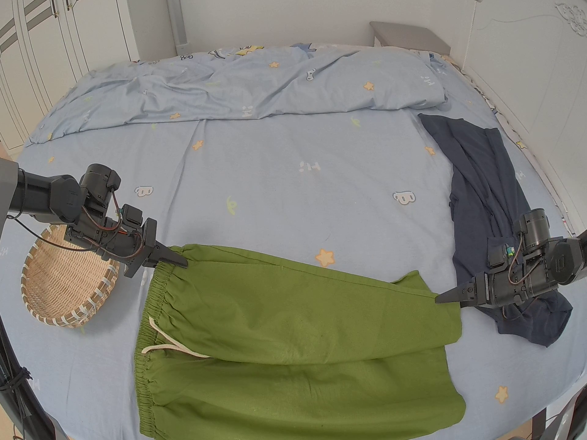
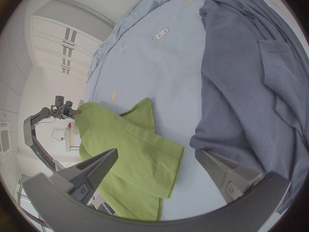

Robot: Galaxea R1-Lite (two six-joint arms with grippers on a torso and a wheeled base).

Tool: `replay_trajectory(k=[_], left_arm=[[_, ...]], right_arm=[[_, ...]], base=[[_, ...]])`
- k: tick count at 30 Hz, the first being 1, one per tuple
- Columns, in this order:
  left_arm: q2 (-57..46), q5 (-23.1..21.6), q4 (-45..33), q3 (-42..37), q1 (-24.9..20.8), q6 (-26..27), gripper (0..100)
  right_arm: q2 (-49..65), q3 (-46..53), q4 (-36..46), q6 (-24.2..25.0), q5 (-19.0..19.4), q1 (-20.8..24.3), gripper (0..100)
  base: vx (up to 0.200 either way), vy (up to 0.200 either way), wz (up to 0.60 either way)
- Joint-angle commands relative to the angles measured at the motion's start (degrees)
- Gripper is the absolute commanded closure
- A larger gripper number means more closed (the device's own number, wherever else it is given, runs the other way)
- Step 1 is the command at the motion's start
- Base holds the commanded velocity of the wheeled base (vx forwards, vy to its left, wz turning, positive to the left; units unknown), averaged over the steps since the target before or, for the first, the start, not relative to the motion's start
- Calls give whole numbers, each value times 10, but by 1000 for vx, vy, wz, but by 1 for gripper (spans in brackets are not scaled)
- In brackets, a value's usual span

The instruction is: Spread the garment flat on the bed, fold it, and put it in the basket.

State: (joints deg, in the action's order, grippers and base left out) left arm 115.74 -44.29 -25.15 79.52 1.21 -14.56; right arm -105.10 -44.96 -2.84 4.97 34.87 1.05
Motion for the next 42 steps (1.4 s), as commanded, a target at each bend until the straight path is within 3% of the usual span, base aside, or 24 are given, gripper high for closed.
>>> replay_trajectory(k=[1,4,5,24,31,37,42], left_arm=[[-2,0,0,0,0,0,100],[-1,0,0,0,0,0,100],[-1,0,0,0,0,0,100],[-11,1,-1,1,5,0,100],[-52,6,5,-14,7,1,100],[-68,6,6,-19,10,1,100],[-86,4,5,-19,10,-2,100]], right_arm=[[-6,-9,-1,7,0,8,0],[-11,-9,-1,7,1,8,0],[-13,-9,-1,7,2,8,100],[5,-15,-1,7,1,-2,100],[106,-15,7,21,-1,4,100],[233,-3,24,65,-1,60,100],[291,-11,47,72,-2,91,100]], base=[[0,0,0],[0,0,0],[0,0,0],[0,0,0],[0,0,0],[0,0,0],[0,0,0]])
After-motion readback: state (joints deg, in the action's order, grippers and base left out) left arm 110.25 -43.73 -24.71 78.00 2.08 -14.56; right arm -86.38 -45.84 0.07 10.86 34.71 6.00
